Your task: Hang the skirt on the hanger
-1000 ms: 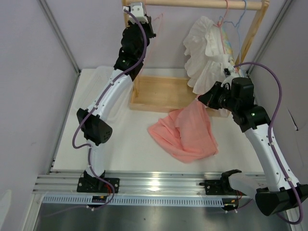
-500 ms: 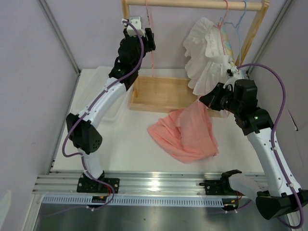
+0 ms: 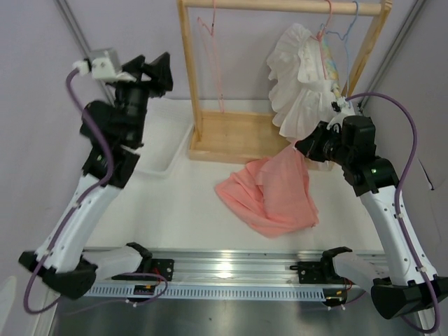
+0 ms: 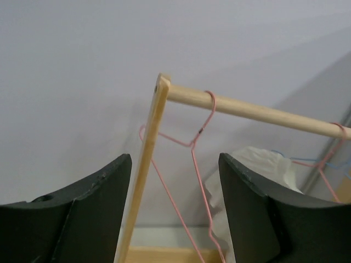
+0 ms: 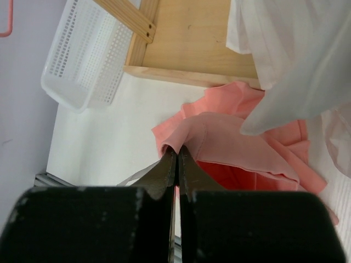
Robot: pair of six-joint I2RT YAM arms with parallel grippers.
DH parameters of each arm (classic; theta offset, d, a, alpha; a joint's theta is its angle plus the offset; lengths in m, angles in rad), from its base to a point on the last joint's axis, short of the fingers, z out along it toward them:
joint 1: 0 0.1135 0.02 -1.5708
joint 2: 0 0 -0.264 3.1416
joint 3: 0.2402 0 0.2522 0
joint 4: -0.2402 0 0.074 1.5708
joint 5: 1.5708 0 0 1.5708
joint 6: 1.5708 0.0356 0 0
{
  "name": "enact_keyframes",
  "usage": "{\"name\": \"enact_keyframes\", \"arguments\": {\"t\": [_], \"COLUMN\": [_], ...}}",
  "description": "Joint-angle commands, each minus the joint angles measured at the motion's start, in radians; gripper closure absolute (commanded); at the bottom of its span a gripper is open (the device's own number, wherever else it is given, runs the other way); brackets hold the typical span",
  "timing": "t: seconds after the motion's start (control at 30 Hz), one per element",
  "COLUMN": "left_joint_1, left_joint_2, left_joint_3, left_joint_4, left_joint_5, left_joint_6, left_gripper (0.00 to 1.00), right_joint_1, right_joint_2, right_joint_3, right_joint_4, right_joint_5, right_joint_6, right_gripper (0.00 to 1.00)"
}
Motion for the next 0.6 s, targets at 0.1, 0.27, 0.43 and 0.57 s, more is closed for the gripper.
{"name": "enact_keyframes", "arguments": {"t": [0.1, 0.27, 0.43, 0.57], "left_joint_1": [-0.228, -0.626, -0.857, -0.977], "left_joint_2": [-0.265, -0.282, -0.072, 0.135], "left_joint_3": [-0.432, -0.654, -0.722, -0.650], "left_joint_4": [-0.156, -0.135, -0.017, 0.128], "left_joint_5": [-0.154, -0.349, -0.451, -0.449], "left_joint_6": [-0.180, -0.344, -0.356, -0.209], "left_gripper": [0.31, 0.32, 0.31, 0.30], "right_joint_1": [-0.008, -0.006, -0.003, 0.004], "right_joint_2": [-0.019, -0.025, -0.031, -0.033], "right_joint_3": [-0.002, -0.005, -0.011, -0.010], "right_joint_4": [0.019, -0.003, -0.011, -0.029], "right_joint_5": [0.046, 0.078, 0.071, 0.089], "right_joint_6": [-0.049, -0.064, -0.049, -0.047], "right_gripper": [1.00, 1.00, 1.00, 1.00]}}
